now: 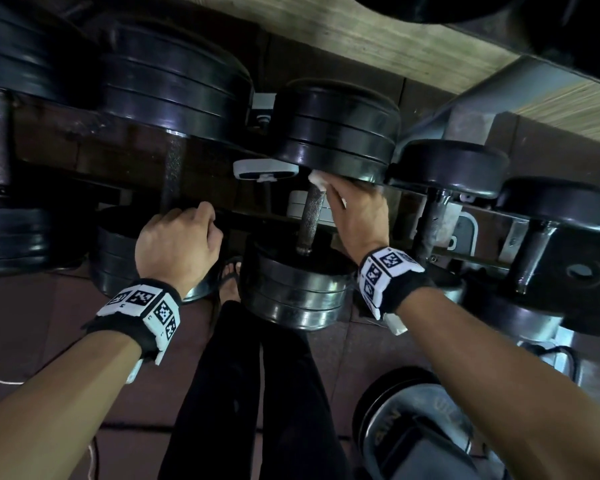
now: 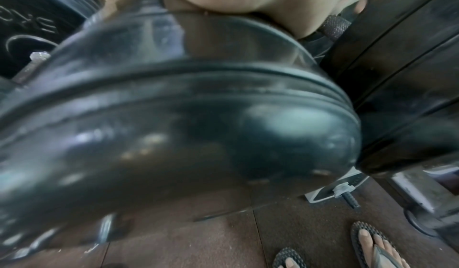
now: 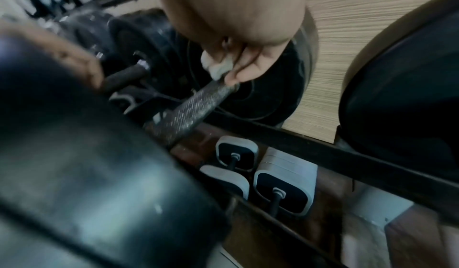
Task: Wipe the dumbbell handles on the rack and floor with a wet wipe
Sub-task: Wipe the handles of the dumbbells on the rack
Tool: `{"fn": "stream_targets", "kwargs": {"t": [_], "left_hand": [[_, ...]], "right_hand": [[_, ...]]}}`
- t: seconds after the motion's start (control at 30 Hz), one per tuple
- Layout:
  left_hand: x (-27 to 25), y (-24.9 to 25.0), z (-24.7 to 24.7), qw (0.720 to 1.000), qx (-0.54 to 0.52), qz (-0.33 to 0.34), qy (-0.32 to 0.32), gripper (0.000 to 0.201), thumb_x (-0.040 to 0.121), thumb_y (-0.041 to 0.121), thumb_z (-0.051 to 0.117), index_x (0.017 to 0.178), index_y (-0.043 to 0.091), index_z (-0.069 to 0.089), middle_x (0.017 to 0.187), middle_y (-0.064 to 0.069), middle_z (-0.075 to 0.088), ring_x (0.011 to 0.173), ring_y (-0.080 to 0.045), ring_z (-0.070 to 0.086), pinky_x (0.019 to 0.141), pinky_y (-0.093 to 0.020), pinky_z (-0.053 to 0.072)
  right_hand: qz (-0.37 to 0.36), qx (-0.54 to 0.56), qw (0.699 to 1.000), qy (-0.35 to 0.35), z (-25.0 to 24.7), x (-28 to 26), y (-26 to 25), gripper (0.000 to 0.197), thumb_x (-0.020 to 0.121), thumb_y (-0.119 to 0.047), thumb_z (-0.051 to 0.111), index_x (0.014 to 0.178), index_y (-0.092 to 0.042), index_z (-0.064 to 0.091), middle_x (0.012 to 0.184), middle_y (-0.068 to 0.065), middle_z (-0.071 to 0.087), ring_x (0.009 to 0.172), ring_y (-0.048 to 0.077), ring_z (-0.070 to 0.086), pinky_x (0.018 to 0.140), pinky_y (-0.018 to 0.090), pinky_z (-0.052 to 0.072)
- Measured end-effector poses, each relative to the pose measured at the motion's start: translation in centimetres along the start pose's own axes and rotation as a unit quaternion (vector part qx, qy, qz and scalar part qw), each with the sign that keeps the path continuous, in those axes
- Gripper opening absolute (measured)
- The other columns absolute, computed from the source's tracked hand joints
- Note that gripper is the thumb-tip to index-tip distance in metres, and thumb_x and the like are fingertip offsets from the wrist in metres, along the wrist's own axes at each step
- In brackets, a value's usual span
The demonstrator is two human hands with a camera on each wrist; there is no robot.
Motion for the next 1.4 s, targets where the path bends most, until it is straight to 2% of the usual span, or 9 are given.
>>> {"fn": "stream_targets", "kwargs": {"t": [0.23,0.53,0.63,0.73,0.83,0.97,1.1,1.27,1.4], "left_hand": [[0.0,0.0,0.1,1.000,0.002,-0.002,0.002,0.007,0.087,0.018,0.062,0.084,0.012,0.061,0.059,-0.006,0.058,0.053,-0.029,0.054,0.054,-0.035,0.038],[0.0,-0.1,-0.3,1.000,-0.022,-0.017,-0.014,0.007,0.088,0.019,0.062,0.086,0.013,0.062,0.060,-0.006,0.060,0.054,-0.030,0.056,0.052,-0.036,0.043],[0.2,0.6,-0.2,0.985,-0.164,-0.049,-0.027,0.016,0.093,0.032,0.057,0.104,0.022,0.065,0.082,0.000,0.071,0.073,-0.026,0.067,0.062,-0.035,0.051],[0.1,6.3,1.5,0.887,-0.433,-0.031,-0.155,0.041,0.101,0.037,0.050,0.139,0.021,0.050,0.128,0.004,0.064,0.113,-0.012,0.062,0.099,-0.033,0.048],[-0.5,11.6,1.8,0.822,-0.516,0.000,-0.241,0.043,0.103,0.027,0.049,0.145,0.020,0.045,0.128,0.008,0.060,0.116,-0.003,0.057,0.103,-0.021,0.043],[1.2,11.6,1.8,0.846,-0.503,0.003,-0.178,0.018,0.098,0.015,0.059,0.114,0.011,0.069,0.099,0.004,0.072,0.088,-0.007,0.069,0.082,-0.013,0.051],[5.4,8.0,2.3,0.913,-0.396,-0.082,-0.053,0.016,0.095,0.012,0.062,0.106,0.002,0.066,0.093,-0.009,0.071,0.079,-0.019,0.066,0.073,-0.012,0.047],[9.3,9.7,4.5,0.917,-0.386,-0.074,-0.064,0.012,0.093,0.009,0.061,0.095,0.002,0.071,0.088,-0.014,0.074,0.080,-0.028,0.072,0.078,-0.043,0.058],[8.5,11.1,3.4,0.931,-0.359,-0.015,-0.057,0.014,0.093,0.005,0.060,0.086,0.000,0.071,0.083,-0.015,0.073,0.067,-0.020,0.064,0.072,-0.012,0.052]], "right_hand": [[-0.006,-0.003,0.999,-0.032,1.7,-0.3,0.7,0.024,0.091,-0.009,0.064,0.109,-0.019,0.075,0.095,0.008,0.074,0.084,0.033,0.070,0.073,0.045,0.059],[0.102,0.129,0.925,-0.342,6.9,-6.3,1.0,0.020,0.092,-0.009,0.067,0.102,-0.021,0.078,0.100,-0.012,0.076,0.095,0.004,0.069,0.095,0.029,0.054],[0.199,0.210,0.909,-0.299,5.8,-6.7,1.7,0.017,0.094,-0.019,0.067,0.104,-0.028,0.078,0.093,-0.015,0.075,0.089,0.002,0.066,0.086,0.020,0.052],[0.258,0.289,0.887,-0.252,4.4,-7.4,1.5,0.015,0.092,-0.018,0.071,0.106,-0.023,0.074,0.094,0.005,0.074,0.087,0.015,0.067,0.083,0.026,0.052],[0.307,0.366,0.849,-0.226,2.9,-8.0,1.7,0.018,0.091,-0.014,0.073,0.106,-0.016,0.064,0.095,0.013,0.074,0.080,0.014,0.068,0.073,0.022,0.052],[0.341,0.415,0.816,-0.216,1.4,-8.8,3.3,0.023,0.092,-0.010,0.071,0.110,-0.018,0.058,0.096,0.010,0.075,0.083,0.013,0.070,0.069,0.020,0.051],[0.306,0.155,0.930,-0.128,-3.9,-10.2,9.7,0.017,0.098,-0.025,0.063,0.115,-0.022,0.064,0.094,-0.010,0.072,0.085,0.001,0.067,0.071,0.009,0.043],[0.340,-0.028,0.940,0.018,-8.7,-14.2,17.5,0.031,0.099,-0.034,0.049,0.107,-0.009,0.066,0.096,0.020,0.072,0.090,0.042,0.067,0.078,0.049,0.051],[0.301,-0.050,0.945,0.121,-9.0,-14.7,17.4,0.032,0.093,-0.028,0.046,0.080,-0.006,0.063,0.076,0.017,0.066,0.072,0.043,0.062,0.065,0.052,0.048]]}}
Point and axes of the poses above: each hand's wrist, its own x-axis towards the middle knuckle, its own z-axis out of the palm, y = z × x, the point moved 10 cm from there along x, towards the middle knuckle
